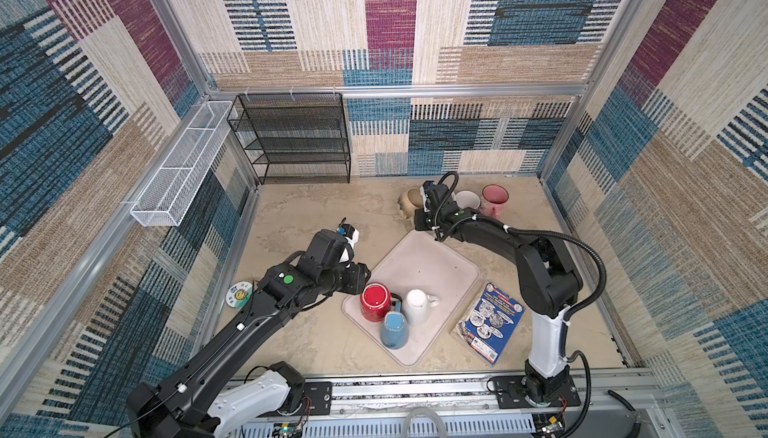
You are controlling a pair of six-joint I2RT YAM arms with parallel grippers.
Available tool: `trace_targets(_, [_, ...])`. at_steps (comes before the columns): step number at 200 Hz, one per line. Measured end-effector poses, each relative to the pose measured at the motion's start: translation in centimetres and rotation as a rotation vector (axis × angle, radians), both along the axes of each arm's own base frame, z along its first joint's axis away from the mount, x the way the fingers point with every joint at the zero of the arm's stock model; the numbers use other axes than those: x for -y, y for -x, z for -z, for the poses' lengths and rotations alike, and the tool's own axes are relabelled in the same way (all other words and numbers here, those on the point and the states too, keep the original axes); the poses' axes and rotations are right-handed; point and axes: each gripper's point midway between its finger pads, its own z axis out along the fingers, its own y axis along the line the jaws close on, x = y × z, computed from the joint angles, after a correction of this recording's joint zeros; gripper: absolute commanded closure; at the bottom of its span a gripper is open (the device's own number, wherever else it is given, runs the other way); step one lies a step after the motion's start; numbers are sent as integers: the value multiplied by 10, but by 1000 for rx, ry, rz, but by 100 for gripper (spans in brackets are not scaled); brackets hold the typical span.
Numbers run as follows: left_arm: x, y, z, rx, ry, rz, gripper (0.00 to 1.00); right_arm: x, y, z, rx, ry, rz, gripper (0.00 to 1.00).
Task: Turn the mug right side up
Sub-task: 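Set the cream mug upright beside the green mug with the right gripper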
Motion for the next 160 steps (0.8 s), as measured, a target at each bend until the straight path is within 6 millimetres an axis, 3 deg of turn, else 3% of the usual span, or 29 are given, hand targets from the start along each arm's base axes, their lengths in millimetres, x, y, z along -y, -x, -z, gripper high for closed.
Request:
trace_targets(54, [-3,4,7,-18,-31,17,44,3,-19,18,-7,97,78,100])
trace_targets(160, [-2,5,11,-24,-45,34,45,-3,-26,32,3,202,108,100])
